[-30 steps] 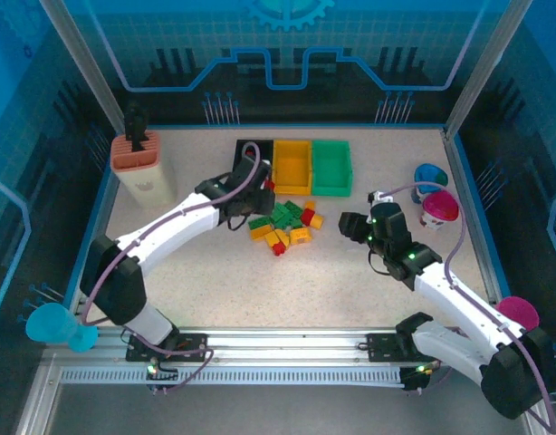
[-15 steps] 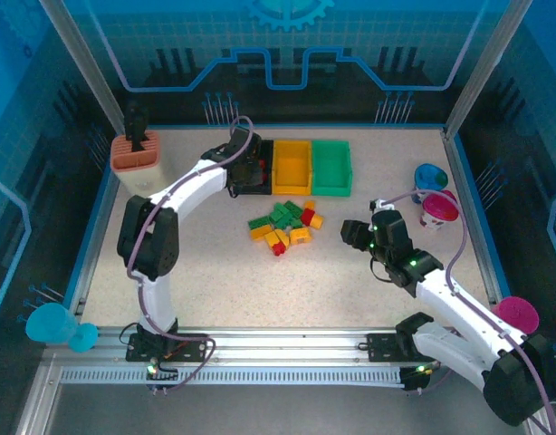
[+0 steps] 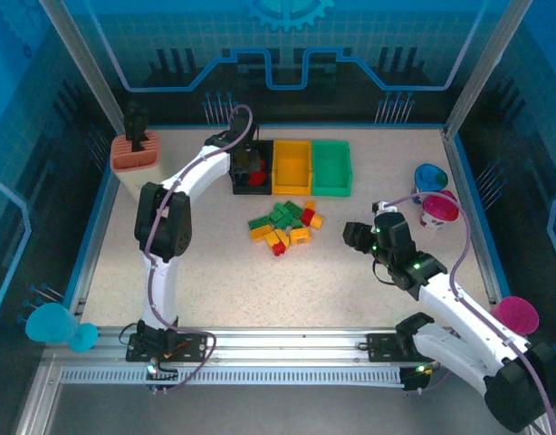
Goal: Sort the legos into containers by color
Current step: Place the lego in the container, then pick up the lego from the center of the table.
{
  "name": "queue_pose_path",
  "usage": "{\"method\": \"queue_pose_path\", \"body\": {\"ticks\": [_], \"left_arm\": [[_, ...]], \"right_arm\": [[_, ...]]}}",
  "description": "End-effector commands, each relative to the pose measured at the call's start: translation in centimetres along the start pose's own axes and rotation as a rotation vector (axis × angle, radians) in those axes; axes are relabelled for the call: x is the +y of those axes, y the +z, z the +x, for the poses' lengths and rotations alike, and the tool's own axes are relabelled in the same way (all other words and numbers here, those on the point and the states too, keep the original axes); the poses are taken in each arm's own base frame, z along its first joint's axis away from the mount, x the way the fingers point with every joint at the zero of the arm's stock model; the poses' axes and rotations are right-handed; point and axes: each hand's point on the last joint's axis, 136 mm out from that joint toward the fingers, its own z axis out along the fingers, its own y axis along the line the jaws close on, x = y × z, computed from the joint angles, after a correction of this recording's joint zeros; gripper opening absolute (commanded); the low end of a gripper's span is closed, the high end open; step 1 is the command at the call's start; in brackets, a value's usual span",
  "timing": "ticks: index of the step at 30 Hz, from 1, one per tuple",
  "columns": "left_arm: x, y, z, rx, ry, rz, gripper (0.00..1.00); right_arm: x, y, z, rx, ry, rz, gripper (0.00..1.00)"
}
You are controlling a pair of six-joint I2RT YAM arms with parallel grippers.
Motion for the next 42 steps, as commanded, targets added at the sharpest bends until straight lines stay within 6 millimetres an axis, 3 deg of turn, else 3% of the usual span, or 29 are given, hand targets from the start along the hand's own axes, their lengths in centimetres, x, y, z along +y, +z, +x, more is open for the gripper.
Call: {"method": "queue_pose_path", "body": {"ticks": [1,2,4,9,12,16,23,32,36,42], "left_arm": [[0.7,-1.5,-0.7,-0.004,0.001,-0.025,0.62],[0.6,-2.2,-0.9,-0.016,-0.005,-0.013,0.68],[0.2,-4.1,-1.1,-0.042,-0.01,0.008,0.72],[-0.6,-9.4,0.0,-0.121,0.019,0.048,0.72],[-1.3,-11.7,2.4,-0.128,0.044,0.079,0.71],[-3.0,-13.2,7.3,-0.077,0.127,0.121,0.7],[-6.5,-14.3,15.7,0.054,0.23,0.249,0.66],[-8.1,-13.7,23.6,0.209,0.257,0.297,0.63],[-8.3,-12.5,25.8,0.256,0.29,0.275,0.63],[-8.6,-11.0,26.5,0.283,0.318,0.241,0.64]], "right_arm": [[-0.1,-0.7,-0.7,-0.017,0.012,0.003,0.61],[-0.1,-0.8,-0.7,-0.017,0.012,0.002,0.61],[-0.1,-0.9,-0.7,-0.017,0.012,0.002,0.61],[0.1,-0.9,-0.8,-0.018,0.015,-0.005,0.61],[0.2,-0.7,-0.8,-0.016,0.016,-0.012,0.61],[0.5,-0.5,-0.7,-0.009,0.019,-0.024,0.61],[0.6,-0.3,-0.4,0.001,0.026,-0.034,0.61],[0.4,-0.1,0.0,0.005,0.033,-0.034,0.62],[0.5,0.0,0.0,0.006,0.036,-0.04,0.61],[0.5,-0.2,0.1,0.006,0.036,-0.04,0.62]]}}
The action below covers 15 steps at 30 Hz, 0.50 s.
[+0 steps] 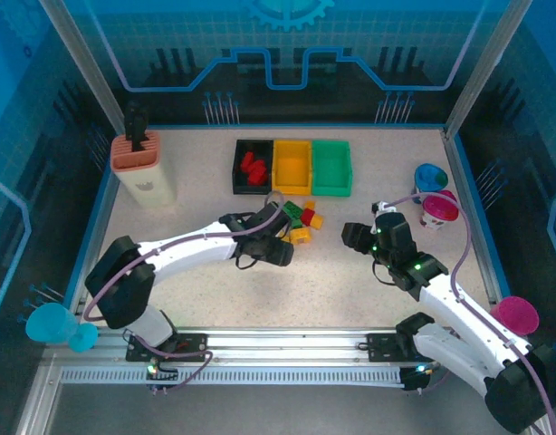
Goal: Sort the legos into containers by color
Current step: Pick up the lego from the center of the table.
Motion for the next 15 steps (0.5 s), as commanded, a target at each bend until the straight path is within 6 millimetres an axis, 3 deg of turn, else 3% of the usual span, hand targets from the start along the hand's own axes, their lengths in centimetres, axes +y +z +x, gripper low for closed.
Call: {"method": "queue_pose_path", "body": {"ticks": [1,15], "left_arm": [[-0.2,1.1,0.3,0.03,0.001,-0.007,0.64],[-0.2,4.4,0.2,0.072,-0.005,-0.042,0.66]], "right_arm": [[-0.2,-0.1,-0.2,-0.013,0.015,0.001,0.62],[-0.6,0.0,-0.1,-0.018,0.012,0.014,0.62]]}}
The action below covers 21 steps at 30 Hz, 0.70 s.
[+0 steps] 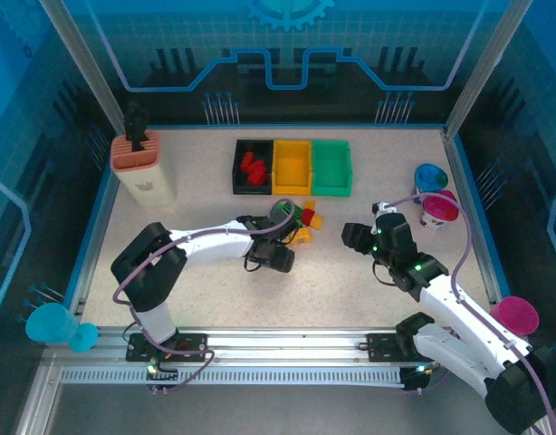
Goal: Sort the legos into containers by color
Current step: Pick up the lego from the center of the table.
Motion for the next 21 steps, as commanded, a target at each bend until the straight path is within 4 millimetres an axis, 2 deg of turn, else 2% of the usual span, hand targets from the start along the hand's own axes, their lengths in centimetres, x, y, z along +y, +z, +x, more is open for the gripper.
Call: {"method": "queue_pose_path", "body": {"ticks": [1,14,17,21], "left_arm": [[-1.0,0.0,-1.6,-0.032,-0.005,0.022,0.67],[-1.3,1.5,-2.8,-0.021,0.012,-0.018,0.67],[-2.1,1.3,-2.8,-0.014,0.023,0.016,0.66],[-4.3,0.6,-2.5,-0.019,0.063,0.078,0.66]], "right_arm": [[-0.5,0.1,-0.1,-0.016,0.012,0.015,0.62],[-0.8,0.2,-0.4,-0.022,0.004,0.028,0.62],[-0.7,0.3,-0.5,-0.022,0.006,0.028,0.62],[-0.6,0.6,-0.5,-0.022,0.01,0.024,0.62]]}}
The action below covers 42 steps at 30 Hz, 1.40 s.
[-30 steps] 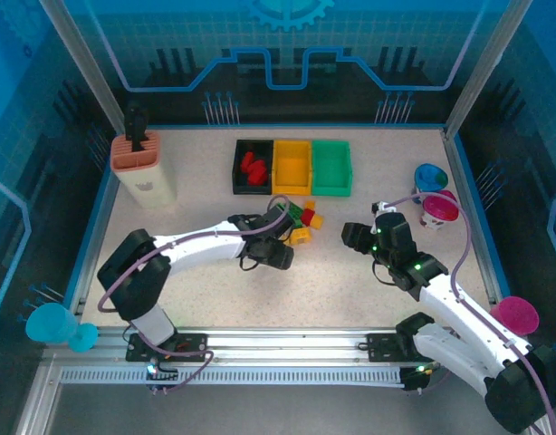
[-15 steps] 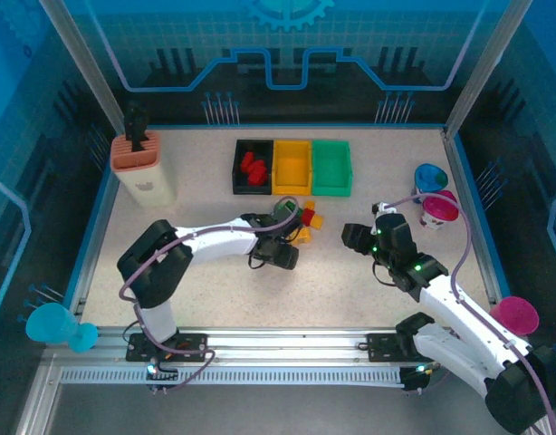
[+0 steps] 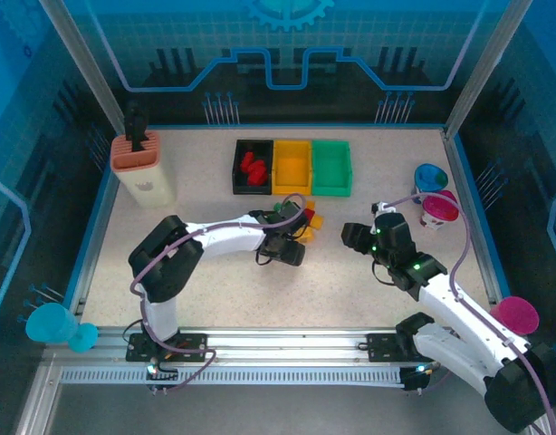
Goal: Sort the legos into containers by color
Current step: Pick up the lego from the center of the table.
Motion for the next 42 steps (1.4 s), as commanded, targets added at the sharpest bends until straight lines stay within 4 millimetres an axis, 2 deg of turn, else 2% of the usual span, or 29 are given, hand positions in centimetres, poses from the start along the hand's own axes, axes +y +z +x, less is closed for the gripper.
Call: {"method": "queue_pose_path", "body": {"ticks": [1,5,10,22,28,35,42], "left_arm": [[-2.7,-0.8,0.2,0.006,0.059,0.071,0.66],[-3.0,-1.6,0.2,-0.004,0.068,0.09,0.66],[-1.5,-2.5,-0.6,-0.042,0.089,0.019,0.66],[-0.6,-1.1,-2.3,-0.037,0.127,-0.088,0.66],[-1.8,-0.7,-1.5,-0.006,0.111,-0.023,0.64],[-3.8,-2.8,-1.1,-0.043,0.089,0.132,0.63],[-0.8,-2.9,-2.6,-0.045,0.065,-0.011,0.63]], "right_arm": [[-0.5,0.3,-0.6,-0.023,0.011,0.016,0.62],[-0.3,0.6,-0.6,-0.018,0.013,0.011,0.62],[-0.5,0.7,-0.2,-0.014,0.015,0.014,0.62],[-1.0,0.2,0.0,-0.02,0.017,0.024,0.62],[-1.1,0.2,0.1,-0.018,0.021,0.025,0.62],[-1.1,0.4,0.1,-0.02,0.023,0.023,0.62],[-1.1,0.4,0.2,-0.016,0.028,0.02,0.62]]}}
